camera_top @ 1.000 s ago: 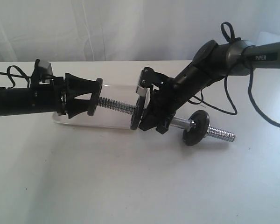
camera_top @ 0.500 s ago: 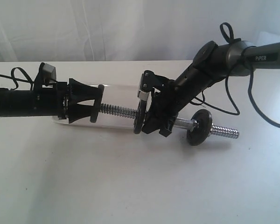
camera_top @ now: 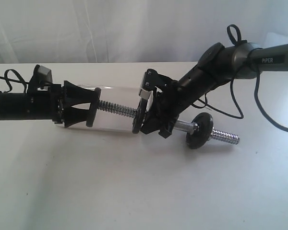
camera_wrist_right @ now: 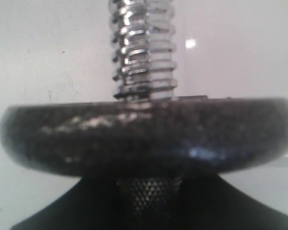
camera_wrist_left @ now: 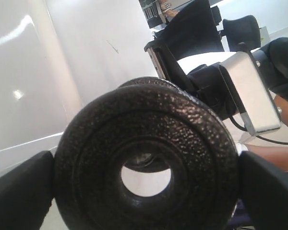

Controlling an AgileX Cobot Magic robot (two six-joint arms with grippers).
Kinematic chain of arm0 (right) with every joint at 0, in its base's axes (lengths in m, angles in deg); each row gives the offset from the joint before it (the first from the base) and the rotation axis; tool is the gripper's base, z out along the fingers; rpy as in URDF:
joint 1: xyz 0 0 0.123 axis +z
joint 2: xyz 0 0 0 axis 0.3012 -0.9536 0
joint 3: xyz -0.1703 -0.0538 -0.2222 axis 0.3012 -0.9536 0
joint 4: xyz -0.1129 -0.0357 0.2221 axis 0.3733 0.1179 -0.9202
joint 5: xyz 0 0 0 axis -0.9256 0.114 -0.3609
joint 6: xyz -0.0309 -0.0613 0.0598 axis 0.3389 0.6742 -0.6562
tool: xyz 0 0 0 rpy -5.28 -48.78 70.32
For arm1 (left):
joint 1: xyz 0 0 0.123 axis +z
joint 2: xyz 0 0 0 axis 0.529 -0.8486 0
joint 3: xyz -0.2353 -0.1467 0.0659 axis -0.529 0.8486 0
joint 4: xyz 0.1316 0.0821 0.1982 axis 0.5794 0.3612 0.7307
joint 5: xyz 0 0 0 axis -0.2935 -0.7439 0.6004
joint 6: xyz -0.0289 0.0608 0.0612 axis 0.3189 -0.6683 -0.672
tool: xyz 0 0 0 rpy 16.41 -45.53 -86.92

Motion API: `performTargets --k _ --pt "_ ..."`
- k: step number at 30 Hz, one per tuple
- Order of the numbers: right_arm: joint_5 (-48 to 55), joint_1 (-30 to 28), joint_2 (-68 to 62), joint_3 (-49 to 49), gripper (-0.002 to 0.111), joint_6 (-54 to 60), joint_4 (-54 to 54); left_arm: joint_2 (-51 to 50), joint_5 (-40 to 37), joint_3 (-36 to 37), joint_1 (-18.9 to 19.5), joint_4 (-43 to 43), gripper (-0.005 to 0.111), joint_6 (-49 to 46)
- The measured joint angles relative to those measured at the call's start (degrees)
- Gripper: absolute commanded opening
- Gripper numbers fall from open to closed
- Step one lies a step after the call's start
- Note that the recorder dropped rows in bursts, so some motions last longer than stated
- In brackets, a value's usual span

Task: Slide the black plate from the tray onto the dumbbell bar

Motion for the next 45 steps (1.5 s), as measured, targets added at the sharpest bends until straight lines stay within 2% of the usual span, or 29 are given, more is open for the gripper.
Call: performTargets --k 23,31,45 --pt "-0.03 0.0 0.0 0.0 0.0 0.1 -0.59 -1.48 0.0 -1.38 0.65 -3.06 0.0 0.54" --pt "0.32 0.0 0.0 0.0 0.0 0.27 -0.64 -3.38 0.0 -1.68 -0.06 -6.27 0.0 -2.35" --pt "0.89 0.0 0.0 0.0 0.0 1.38 -0.64 -3.38 0.0 -2.31 -0.39 -6.16 0.0 -2.22"
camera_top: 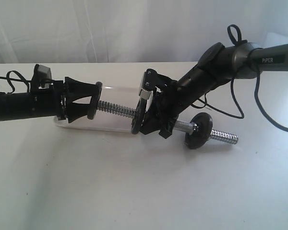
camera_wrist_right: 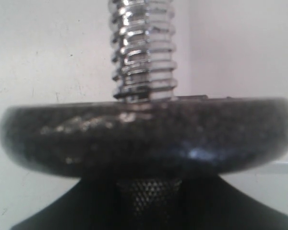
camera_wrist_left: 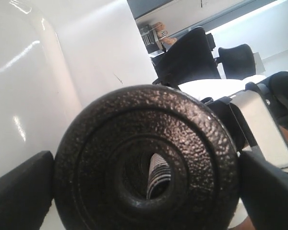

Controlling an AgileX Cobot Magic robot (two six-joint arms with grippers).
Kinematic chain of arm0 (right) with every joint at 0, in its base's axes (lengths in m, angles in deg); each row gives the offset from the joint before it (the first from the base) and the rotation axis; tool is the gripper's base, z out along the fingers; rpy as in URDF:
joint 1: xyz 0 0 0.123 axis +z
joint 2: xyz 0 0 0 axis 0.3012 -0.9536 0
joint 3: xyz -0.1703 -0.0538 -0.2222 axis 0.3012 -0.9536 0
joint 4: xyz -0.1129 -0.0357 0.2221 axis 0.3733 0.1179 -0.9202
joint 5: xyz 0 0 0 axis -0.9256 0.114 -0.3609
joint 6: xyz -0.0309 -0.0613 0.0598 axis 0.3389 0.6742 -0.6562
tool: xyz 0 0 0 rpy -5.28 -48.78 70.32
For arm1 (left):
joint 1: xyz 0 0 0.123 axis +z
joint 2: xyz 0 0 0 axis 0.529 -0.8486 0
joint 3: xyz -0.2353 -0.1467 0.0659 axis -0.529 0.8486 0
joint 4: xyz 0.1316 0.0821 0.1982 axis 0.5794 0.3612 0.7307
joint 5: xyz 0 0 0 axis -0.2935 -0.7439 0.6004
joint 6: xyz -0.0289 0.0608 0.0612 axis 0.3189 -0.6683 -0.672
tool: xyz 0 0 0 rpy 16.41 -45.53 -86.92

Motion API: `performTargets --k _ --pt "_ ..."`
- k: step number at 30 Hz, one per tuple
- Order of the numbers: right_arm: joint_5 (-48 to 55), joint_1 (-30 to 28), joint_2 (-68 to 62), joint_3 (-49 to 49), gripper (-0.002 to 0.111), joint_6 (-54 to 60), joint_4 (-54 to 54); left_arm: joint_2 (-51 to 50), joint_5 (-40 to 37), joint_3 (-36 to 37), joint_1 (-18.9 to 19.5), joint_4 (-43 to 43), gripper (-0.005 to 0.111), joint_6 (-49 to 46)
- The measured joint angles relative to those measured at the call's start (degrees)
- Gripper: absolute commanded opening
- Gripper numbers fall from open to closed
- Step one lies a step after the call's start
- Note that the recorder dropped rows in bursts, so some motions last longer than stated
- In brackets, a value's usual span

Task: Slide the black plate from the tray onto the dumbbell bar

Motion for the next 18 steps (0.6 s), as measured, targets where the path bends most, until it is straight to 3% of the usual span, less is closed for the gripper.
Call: performTargets --k 18 --pt "-0.31 0.0 0.0 0.0 0.0 0.22 0.18 0.0 0.0 -0.12 0.29 2.18 0.0 0.71"
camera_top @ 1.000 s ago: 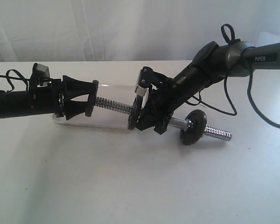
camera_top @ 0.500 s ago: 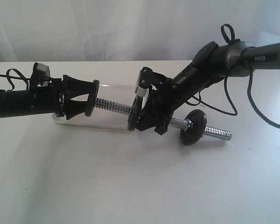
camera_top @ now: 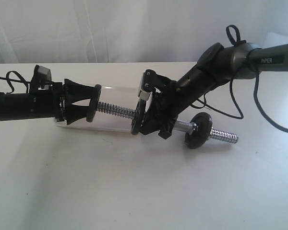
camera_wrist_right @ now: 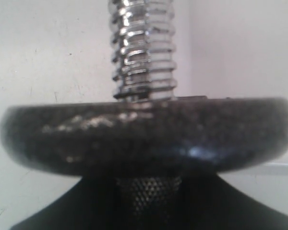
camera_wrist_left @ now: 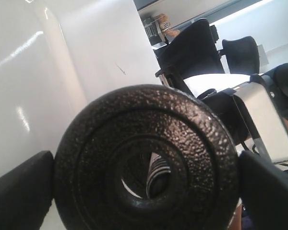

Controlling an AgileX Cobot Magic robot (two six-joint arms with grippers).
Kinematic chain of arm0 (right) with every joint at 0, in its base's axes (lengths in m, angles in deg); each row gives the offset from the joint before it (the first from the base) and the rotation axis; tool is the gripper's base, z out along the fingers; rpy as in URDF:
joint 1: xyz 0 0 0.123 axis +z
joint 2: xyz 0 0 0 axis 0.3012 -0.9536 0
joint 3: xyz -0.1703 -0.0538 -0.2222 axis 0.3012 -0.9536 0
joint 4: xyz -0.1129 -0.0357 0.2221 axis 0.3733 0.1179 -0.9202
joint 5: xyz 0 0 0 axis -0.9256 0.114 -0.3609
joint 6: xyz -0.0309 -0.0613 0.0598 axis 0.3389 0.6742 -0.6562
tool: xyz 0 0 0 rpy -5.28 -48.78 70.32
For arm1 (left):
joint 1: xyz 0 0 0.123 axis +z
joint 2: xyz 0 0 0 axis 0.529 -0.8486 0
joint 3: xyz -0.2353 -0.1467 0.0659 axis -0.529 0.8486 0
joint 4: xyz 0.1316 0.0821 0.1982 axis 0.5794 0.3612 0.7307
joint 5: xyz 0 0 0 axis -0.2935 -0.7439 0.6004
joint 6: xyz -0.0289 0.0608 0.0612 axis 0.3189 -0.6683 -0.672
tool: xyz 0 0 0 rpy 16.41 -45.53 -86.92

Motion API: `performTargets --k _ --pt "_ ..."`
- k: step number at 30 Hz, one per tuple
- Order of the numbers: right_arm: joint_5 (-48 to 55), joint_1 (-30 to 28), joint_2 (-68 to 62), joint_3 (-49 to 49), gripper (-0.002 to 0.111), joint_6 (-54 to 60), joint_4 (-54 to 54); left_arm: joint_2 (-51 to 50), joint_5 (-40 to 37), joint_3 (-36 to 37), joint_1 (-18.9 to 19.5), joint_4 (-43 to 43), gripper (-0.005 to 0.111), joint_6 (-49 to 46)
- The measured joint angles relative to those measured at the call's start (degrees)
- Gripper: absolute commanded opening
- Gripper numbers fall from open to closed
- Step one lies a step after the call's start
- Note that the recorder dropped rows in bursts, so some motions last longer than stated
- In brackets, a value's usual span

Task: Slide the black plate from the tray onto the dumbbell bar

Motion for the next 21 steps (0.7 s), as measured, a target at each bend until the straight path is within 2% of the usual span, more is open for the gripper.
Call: performTargets --k 21 --pt "-1.51 0.0 0.0 0.0 0.0 0.0 -0.34 2.97 -0.01 0.0 0.05 3.88 0.0 -0.16"
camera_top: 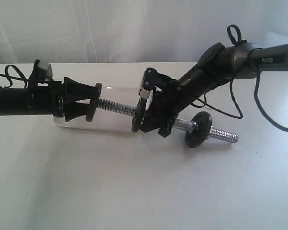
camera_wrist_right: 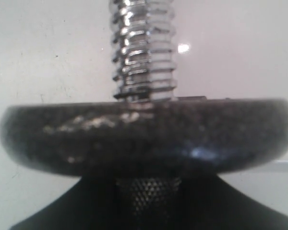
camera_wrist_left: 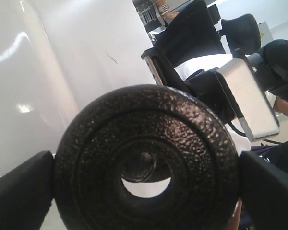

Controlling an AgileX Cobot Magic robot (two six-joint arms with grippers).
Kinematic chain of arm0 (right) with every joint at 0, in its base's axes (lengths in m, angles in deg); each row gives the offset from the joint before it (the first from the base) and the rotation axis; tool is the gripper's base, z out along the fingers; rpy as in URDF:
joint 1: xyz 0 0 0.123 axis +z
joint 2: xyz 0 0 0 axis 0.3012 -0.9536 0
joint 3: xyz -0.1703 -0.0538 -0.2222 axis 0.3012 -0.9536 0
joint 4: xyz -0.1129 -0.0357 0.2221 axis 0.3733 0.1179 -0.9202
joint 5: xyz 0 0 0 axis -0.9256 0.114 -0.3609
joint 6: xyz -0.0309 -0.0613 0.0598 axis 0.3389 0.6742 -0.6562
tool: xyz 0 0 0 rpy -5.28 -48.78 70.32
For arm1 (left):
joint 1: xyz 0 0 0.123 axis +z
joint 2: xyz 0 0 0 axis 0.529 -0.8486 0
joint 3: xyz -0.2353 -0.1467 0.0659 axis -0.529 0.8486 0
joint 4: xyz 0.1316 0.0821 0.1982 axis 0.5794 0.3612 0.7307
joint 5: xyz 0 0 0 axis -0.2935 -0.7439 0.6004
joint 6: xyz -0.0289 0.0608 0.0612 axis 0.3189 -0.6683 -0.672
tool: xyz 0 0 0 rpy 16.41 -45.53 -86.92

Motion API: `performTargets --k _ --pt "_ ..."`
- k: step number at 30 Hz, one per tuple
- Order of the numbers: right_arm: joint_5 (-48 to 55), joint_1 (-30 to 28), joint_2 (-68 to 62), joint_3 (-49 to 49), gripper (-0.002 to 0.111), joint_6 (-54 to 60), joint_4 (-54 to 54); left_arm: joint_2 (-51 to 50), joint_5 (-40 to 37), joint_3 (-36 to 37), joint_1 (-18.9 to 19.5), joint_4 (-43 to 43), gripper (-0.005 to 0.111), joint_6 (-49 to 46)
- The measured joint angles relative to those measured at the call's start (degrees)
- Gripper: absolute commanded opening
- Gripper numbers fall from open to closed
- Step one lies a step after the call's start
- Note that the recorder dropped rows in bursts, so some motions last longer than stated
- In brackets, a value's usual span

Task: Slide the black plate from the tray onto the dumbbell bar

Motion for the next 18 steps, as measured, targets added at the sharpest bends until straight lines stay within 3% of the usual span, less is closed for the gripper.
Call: performTargets --k 18 --pt "-1.02 0.0 -0.03 0.0 0.0 -0.06 -0.34 -2.6 0.0 0.0 -0.69 -4.38 0.0 -3.87"
